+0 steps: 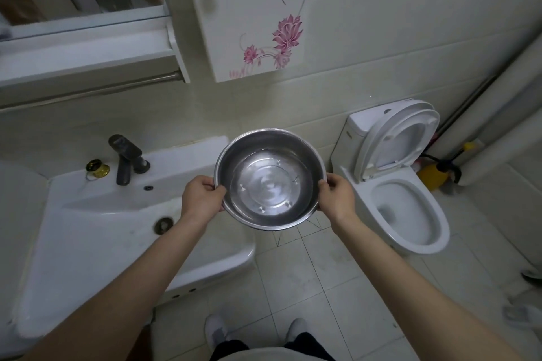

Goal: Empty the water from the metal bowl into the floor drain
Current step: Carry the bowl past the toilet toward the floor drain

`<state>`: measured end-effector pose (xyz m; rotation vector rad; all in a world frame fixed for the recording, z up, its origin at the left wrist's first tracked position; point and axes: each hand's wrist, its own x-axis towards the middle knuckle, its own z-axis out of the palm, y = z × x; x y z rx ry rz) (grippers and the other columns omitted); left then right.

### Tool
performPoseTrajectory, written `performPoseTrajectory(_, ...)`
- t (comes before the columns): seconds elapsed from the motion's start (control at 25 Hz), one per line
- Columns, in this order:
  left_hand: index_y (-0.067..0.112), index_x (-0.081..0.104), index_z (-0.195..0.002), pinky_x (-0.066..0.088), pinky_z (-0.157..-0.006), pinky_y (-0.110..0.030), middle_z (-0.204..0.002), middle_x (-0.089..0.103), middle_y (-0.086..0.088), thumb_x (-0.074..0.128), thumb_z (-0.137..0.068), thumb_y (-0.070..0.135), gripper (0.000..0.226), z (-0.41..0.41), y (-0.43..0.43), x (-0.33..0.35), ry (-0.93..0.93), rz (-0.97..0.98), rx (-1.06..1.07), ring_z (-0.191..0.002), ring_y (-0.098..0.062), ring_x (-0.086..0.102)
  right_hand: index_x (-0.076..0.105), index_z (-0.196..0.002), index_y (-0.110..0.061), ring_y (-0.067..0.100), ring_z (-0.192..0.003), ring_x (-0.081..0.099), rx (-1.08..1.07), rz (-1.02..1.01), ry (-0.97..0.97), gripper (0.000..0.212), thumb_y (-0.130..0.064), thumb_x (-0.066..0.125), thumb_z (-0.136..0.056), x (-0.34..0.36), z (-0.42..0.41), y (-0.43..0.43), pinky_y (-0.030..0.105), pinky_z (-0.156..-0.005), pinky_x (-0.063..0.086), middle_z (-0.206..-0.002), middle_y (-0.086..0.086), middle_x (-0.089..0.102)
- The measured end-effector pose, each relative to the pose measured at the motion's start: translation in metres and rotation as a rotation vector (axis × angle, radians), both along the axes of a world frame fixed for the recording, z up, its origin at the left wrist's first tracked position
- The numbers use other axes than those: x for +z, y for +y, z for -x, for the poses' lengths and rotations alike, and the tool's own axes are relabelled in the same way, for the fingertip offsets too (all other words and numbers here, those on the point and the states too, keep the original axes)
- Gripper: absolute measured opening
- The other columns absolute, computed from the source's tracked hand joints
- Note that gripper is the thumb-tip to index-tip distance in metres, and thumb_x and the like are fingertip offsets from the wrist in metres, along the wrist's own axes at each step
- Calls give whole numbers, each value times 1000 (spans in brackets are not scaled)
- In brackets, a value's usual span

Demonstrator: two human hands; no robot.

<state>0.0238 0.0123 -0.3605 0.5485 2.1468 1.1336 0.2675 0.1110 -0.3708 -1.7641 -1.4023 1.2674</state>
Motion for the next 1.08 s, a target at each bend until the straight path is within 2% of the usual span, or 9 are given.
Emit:
performPoseTrajectory(0.2,1,63,-99,58,-51,-26,-85,70,-18,62,-84,3,15,-23,21,-2,23,14,20,-64,-26,69,70,-105,-1,40,-99,69,-5,17,5,25,-10,47,-99,-1,-21,20,57,-90,57,-100,20,73)
performPoseTrajectory(0.36,2,63,-96,60,-57,-31,-82,70,-17,61,-83,3,14,-35,34,-4,36,21,37,-63,-26,69,69,-104,-2,40,-97,69,-4,29,22,25,-9,46,-99,-2,-35,32,57,-89,57,-98,20,73)
performPoseTrajectory(0.6,2,62,-95,58,-52,-28,-76,68,-13,61,-84,3,12,-47,51,-7,28,27,4,-58,-23,67,69,-100,-3,39,-94,69,-34,34,8,23,-11,47,-98,-4,-45,47,56,-87,58,-95,18,73)
performPoseTrajectory(0.8,7,62,-92,61,-57,-32,-81,70,-15,61,-84,2,10,-42,63,-12,25,23,-41,-61,-25,70,70,-98,-5,41,-91,70,-86,34,-7,24,-11,47,-97,-5,-45,47,57,-85,59,-92,18,73)
performPoseTrajectory(0.96,8,64,-90,65,-65,-44,-79,71,-16,62,-80,4,10,-32,71,-21,-9,-2,-61,-59,-28,69,71,-102,-9,36,-91,71,-143,54,-13,24,-11,48,-99,-8,-39,42,55,-87,59,-91,12,74)
performPoseTrajectory(1.08,14,63,-82,63,-72,-51,-74,70,-14,61,-75,9,9,-26,75,-25,-21,-11,-77,-69,-35,72,70,-97,-12,35,-91,72,-170,68,-15,22,-12,48,-101,-16,-35,38,56,-88,59,-91,13,74)
